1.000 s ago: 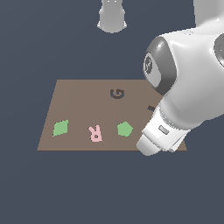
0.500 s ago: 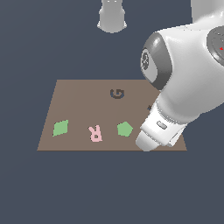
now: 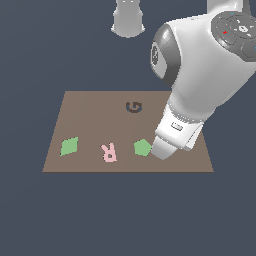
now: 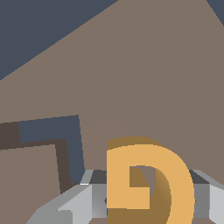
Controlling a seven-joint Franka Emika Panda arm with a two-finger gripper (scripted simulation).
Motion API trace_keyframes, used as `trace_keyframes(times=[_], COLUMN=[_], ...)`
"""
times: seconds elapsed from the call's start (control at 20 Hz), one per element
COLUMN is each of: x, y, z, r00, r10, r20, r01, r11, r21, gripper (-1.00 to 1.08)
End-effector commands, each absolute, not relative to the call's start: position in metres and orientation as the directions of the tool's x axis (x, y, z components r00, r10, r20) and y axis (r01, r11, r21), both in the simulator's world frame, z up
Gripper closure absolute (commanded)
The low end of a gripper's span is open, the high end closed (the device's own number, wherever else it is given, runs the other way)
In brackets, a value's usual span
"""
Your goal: Insert a designated object into the corresponding slot on a board.
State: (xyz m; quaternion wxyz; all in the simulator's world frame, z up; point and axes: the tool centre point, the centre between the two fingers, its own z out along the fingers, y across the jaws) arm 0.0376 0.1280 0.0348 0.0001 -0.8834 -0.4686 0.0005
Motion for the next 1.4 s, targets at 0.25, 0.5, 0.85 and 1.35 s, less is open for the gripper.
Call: trace_keyframes(times=[0.25,0.5,0.85,1.35], x=[-0.007,-0.033,-0.058,-0.073], y=[0.100,0.078,0.048,0.023], z=[0.037,0.038,0.039,0.040], r00=[0.413,0.306,0.181,0.089], r10=[0.911,0.952,0.984,0.996], r20=[-0.001,-0.001,-0.001,-0.001], r01=[0.911,0.952,0.984,0.996], r11=[-0.413,-0.306,-0.181,-0.089], r21=[0.000,0.000,0.000,0.000], gripper=[1.08,1.08,1.08,1.08])
